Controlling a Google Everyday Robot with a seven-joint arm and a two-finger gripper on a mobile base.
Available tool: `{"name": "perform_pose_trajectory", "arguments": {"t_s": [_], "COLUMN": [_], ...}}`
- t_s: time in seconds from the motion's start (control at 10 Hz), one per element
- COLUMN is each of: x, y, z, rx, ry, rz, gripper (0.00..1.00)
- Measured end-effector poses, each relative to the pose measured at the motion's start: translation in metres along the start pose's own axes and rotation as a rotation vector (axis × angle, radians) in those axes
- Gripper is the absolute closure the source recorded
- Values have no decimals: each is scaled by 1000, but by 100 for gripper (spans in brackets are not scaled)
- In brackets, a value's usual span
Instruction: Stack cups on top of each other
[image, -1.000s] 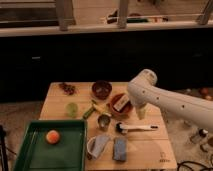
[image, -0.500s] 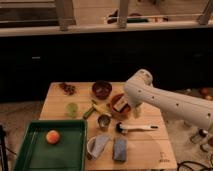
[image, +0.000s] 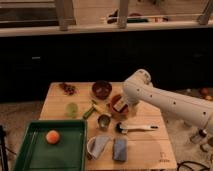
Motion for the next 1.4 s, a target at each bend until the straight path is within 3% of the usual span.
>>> {"name": "perform_pose_trajectory", "arguments": {"t_s": [0.3, 0.9, 1.1, 1.4], "x": [-9, -66, -93, -121], "y": [-6, 10, 15, 23], "z": [1, -14, -15, -18], "rx": [16, 32, 18, -9], "ry": [-37, -175, -228, -266], "rz": [-38, -341, -471, -638], "gripper": [20, 20, 20, 20]}}
